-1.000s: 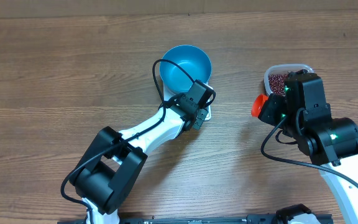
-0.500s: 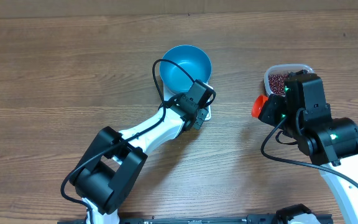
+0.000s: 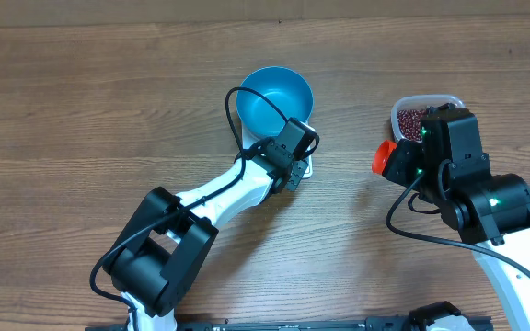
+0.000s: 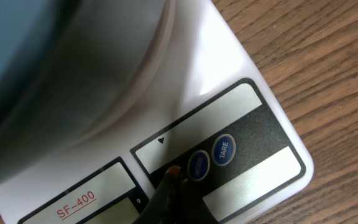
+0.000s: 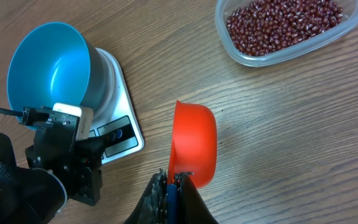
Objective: Scoop item into bowl and weigh 150g on scale
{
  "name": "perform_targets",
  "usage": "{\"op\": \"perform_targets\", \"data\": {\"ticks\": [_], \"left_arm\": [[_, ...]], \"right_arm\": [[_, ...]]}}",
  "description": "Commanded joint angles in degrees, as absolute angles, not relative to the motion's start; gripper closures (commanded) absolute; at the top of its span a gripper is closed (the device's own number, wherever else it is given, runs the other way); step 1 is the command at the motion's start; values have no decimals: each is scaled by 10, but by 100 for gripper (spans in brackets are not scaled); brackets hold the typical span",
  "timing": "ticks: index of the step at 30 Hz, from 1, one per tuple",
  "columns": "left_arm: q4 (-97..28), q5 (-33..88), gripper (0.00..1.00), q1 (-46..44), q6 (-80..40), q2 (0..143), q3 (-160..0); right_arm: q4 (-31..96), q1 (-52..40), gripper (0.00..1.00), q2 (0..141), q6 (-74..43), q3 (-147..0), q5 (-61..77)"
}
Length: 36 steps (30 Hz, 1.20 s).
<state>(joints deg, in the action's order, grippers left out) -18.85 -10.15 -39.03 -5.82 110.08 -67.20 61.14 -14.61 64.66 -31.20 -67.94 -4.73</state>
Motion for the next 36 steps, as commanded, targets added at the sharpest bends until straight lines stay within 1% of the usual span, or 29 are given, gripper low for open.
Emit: {"op": "perform_targets", "data": {"ticks": [1, 10, 36], "left_arm": [[-188, -114, 96, -390, -65, 1109, -676], [-188, -125, 96, -390, -84, 1109, -676], [-181, -122, 96, -390, -77, 1118, -676]], "right_arm": [[610, -144, 96, 643, -299, -698, -48], [610, -144, 96, 643, -299, -698, -48], [610, -144, 96, 643, -299, -698, -48]]}}
